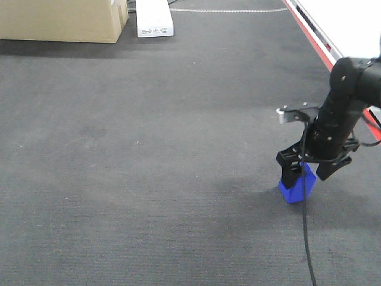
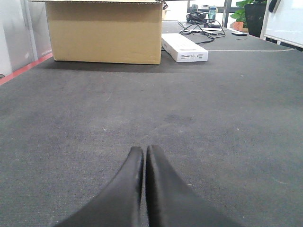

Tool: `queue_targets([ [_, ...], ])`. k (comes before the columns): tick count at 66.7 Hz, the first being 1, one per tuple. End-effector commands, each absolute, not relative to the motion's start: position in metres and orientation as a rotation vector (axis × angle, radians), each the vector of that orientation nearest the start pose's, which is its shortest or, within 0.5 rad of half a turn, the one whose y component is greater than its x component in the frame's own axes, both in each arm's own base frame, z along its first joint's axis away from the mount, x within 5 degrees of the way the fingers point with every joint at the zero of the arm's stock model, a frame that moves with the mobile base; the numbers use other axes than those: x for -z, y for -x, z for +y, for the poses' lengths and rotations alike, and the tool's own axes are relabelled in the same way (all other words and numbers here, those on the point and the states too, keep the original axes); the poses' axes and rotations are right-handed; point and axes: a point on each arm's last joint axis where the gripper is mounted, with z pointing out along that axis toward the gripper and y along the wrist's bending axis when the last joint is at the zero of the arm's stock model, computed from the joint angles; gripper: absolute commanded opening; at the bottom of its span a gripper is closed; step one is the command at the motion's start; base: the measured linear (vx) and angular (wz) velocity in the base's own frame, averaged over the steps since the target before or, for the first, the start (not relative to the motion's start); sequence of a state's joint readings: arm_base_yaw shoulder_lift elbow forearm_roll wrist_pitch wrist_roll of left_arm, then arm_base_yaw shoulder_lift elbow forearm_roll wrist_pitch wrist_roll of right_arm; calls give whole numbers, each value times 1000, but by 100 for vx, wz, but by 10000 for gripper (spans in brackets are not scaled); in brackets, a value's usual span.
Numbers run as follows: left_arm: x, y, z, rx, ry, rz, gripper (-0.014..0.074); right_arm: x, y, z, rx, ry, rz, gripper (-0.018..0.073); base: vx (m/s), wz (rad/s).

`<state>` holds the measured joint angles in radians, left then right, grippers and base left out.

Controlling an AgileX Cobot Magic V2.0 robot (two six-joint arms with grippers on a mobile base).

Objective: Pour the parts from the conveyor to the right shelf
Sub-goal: 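Lower the right gripper and close it around the blue block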

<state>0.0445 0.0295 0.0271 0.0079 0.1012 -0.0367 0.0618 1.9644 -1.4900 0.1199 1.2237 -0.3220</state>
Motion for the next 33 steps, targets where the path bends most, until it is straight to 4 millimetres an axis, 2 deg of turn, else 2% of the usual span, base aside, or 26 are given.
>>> queue_targets([
  [1, -206, -61, 2, 5, 66, 1559, -6, -216, -382, 32, -176, 543, 3068, 594, 0, 0],
  [10, -206, -61, 2, 5, 66, 1559, -6, -210, -387, 33, -176, 523, 3058, 561, 0, 0],
  [18, -206, -61, 2, 5, 66, 1559, -6, -210, -390, 33, -171, 515, 3034, 447, 0, 0],
  [26, -206, -61, 2, 5, 66, 1559, -6, -209, -391, 33, -167, 513, 3026, 277, 0, 0],
  [33, -206, -61, 2, 5, 66, 1559, -6, -209, -392, 33, -163, 513, 3019, 55, 0, 0],
])
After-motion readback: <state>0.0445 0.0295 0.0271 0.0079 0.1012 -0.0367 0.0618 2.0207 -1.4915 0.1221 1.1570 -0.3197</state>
